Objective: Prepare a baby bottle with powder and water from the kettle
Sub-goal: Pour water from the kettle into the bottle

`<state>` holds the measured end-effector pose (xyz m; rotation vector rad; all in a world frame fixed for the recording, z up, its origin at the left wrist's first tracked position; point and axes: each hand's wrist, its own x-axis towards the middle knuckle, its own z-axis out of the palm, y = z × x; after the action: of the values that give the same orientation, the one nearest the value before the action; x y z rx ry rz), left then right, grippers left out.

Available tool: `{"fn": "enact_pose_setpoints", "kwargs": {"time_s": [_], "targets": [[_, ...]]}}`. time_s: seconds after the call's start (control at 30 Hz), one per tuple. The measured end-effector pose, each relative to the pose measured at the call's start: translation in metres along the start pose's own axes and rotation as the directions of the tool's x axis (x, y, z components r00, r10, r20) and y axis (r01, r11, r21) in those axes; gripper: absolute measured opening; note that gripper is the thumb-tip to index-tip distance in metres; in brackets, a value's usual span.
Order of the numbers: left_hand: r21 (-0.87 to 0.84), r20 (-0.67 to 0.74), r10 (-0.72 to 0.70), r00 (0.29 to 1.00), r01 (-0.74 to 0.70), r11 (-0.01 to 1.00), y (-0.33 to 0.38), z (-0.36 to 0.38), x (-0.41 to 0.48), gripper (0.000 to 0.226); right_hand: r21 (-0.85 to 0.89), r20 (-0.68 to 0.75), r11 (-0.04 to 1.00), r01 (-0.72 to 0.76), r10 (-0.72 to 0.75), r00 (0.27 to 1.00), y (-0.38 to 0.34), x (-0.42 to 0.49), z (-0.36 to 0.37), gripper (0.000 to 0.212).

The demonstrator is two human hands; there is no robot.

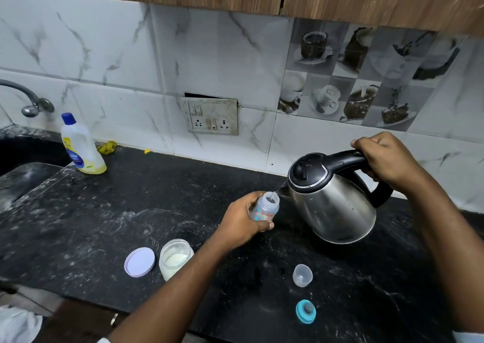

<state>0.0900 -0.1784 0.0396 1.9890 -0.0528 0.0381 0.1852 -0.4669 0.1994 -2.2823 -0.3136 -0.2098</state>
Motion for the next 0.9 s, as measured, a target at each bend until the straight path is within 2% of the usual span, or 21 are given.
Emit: {"fn": "enact_pose_setpoints", "kwargs": {"time_s": [0.43, 0.9], "targets": [[-0.053, -0.006, -0.016, 1.0, 0.015, 0.998, -0.0026, 0.0015, 0.0021, 0.074, -0.009, -0.015, 1.0, 0.017, -0.017, 1.0, 0.0014, 0.0027, -0.0031, 0.059], [-0.027, -0.007, -0.029, 1.0, 0.028, 0.999, -0.005, 0.0002, 0.0083, 0.075, -0.03, -0.004, 0.999, 0.018, -0.018, 1.0, 0.0049, 0.0057, 0.0026, 0.057]]}}
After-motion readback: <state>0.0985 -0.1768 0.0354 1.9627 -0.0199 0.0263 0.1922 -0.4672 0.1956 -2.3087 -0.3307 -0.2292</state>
